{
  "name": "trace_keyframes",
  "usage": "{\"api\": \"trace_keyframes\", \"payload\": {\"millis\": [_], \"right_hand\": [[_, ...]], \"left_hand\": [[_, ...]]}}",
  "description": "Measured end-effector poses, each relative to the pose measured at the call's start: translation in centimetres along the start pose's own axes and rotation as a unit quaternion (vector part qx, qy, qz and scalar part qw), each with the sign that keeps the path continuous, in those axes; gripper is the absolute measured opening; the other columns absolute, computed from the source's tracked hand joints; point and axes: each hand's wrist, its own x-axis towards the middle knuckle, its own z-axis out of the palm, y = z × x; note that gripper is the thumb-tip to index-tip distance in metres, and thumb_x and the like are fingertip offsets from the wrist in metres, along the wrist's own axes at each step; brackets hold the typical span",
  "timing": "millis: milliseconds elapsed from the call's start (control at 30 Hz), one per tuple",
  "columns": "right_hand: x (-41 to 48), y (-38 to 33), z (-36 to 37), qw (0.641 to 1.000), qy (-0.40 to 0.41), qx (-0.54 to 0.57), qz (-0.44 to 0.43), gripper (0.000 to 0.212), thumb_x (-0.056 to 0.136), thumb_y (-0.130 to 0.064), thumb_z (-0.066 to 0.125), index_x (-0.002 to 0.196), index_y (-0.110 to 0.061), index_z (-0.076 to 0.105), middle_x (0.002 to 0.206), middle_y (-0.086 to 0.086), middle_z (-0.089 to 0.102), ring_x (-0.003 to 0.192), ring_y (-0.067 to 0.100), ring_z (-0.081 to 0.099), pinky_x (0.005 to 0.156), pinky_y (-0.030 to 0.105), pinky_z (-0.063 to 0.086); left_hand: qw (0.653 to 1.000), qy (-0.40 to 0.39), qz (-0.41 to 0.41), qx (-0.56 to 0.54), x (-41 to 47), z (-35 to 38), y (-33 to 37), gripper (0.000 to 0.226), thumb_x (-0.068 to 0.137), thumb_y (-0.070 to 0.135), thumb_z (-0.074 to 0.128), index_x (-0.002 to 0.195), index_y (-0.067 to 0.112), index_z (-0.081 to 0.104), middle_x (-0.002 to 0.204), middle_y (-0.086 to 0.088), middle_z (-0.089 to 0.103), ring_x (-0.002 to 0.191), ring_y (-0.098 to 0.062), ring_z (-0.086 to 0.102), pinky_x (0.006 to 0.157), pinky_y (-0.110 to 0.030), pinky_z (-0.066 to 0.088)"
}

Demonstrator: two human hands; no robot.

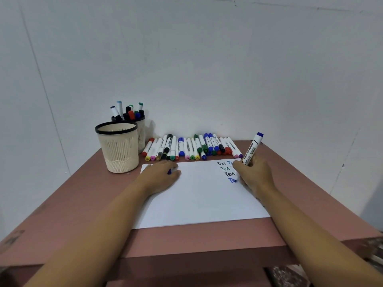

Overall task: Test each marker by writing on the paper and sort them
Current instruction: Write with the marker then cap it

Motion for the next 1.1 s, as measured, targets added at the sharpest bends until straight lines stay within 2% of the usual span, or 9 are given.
{"api": "trace_keyframes", "payload": {"millis": [133, 300, 400, 567, 633, 767, 867, 967, 1100], "right_hand": [[0.02, -0.1, -0.08, 0.999, 0.031, -0.005, -0.001, 0.018, 0.079, -0.02, 0.063, 0.067, -0.018, 0.049, 0.065, 0.004, 0.058, 0.055, 0.02, 0.052, 0.059, 0.034, 0.043], [-0.08, -0.16, -0.07, 1.0, 0.022, -0.013, 0.0, 0.014, 0.077, -0.019, 0.064, 0.069, -0.018, 0.053, 0.065, 0.002, 0.059, 0.058, 0.02, 0.056, 0.067, 0.041, 0.053], [-0.05, -0.19, -0.13, 1.0, 0.015, -0.012, 0.002, 0.017, 0.079, -0.018, 0.065, 0.069, -0.016, 0.051, 0.063, 0.002, 0.055, 0.061, 0.022, 0.053, 0.062, 0.039, 0.049], [-0.44, -0.47, -0.09, 1.0, 0.018, -0.015, 0.018, 0.016, 0.066, -0.03, 0.062, 0.067, -0.017, 0.053, 0.062, 0.001, 0.059, 0.064, 0.021, 0.058, 0.071, 0.051, 0.056], [-0.58, -0.7, -0.16, 1.0, 0.012, -0.017, 0.021, 0.018, 0.065, -0.032, 0.061, 0.066, -0.017, 0.052, 0.062, 0.002, 0.058, 0.062, 0.021, 0.055, 0.067, 0.048, 0.054], [-0.45, -0.56, -0.24, 0.999, 0.029, -0.01, 0.008, 0.023, 0.078, -0.021, 0.065, 0.063, -0.019, 0.048, 0.06, 0.002, 0.057, 0.057, 0.023, 0.051, 0.056, 0.035, 0.042], [-0.43, -0.68, -0.3, 0.999, 0.051, -0.011, -0.001, 0.022, 0.082, -0.021, 0.066, 0.066, -0.017, 0.05, 0.066, 0.007, 0.061, 0.057, 0.021, 0.056, 0.06, 0.039, 0.05], [-0.36, -0.66, -0.26, 0.999, 0.042, -0.015, 0.005, 0.021, 0.083, -0.017, 0.065, 0.067, -0.014, 0.05, 0.065, 0.008, 0.059, 0.051, 0.017, 0.054, 0.059, 0.035, 0.049], [-0.23, -0.58, -0.17, 0.999, 0.043, -0.031, 0.008, 0.019, 0.08, -0.022, 0.065, 0.067, -0.017, 0.051, 0.066, 0.003, 0.06, 0.064, 0.022, 0.062, 0.067, 0.042, 0.055]], "left_hand": [[1.0, -0.001, -0.001, -0.001, -0.05, -0.05, 0.03, 0.044, 0.097, 0.045, 0.039, 0.135, 0.024, 0.046, 0.137, 0.004, 0.049, 0.12, -0.015, 0.048, 0.104, -0.032, 0.036], [1.0, 0.001, -0.002, -0.005, -0.08, -0.03, 0.05, 0.044, 0.096, 0.045, 0.04, 0.134, 0.024, 0.047, 0.136, 0.005, 0.05, 0.12, -0.015, 0.047, 0.104, -0.032, 0.036], [1.0, -0.001, -0.004, -0.006, -0.04, -0.01, -0.02, 0.043, 0.096, 0.045, 0.04, 0.134, 0.025, 0.047, 0.135, 0.005, 0.05, 0.12, -0.015, 0.048, 0.104, -0.033, 0.036], [1.0, 0.001, -0.006, -0.006, 0.01, 0.05, -0.09, 0.043, 0.096, 0.045, 0.041, 0.133, 0.025, 0.048, 0.133, 0.005, 0.052, 0.118, -0.015, 0.049, 0.103, -0.033, 0.037], [1.0, 0.002, -0.005, -0.005, -0.01, 0.03, -0.08, 0.044, 0.096, 0.045, 0.04, 0.133, 0.025, 0.048, 0.134, 0.005, 0.051, 0.119, -0.015, 0.048, 0.103, -0.032, 0.037], [1.0, 0.001, 0.0, 0.004, -0.07, -0.07, 0.09, 0.044, 0.097, 0.045, 0.04, 0.134, 0.024, 0.047, 0.136, 0.004, 0.05, 0.12, -0.014, 0.048, 0.103, -0.031, 0.037], [1.0, 0.002, 0.0, 0.004, -0.07, -0.15, 0.14, 0.044, 0.097, 0.044, 0.04, 0.134, 0.024, 0.047, 0.137, 0.005, 0.05, 0.121, -0.014, 0.048, 0.103, -0.031, 0.036], [1.0, 0.0, 0.001, 0.002, -0.18, -0.2, 0.2, 0.044, 0.097, 0.044, 0.04, 0.135, 0.023, 0.047, 0.138, 0.004, 0.049, 0.122, -0.014, 0.047, 0.104, -0.031, 0.036], [1.0, 0.002, 0.002, -0.003, -0.32, -0.26, 0.25, 0.043, 0.097, 0.043, 0.04, 0.134, 0.023, 0.047, 0.137, 0.005, 0.05, 0.121, -0.014, 0.047, 0.104, -0.032, 0.036]]}}
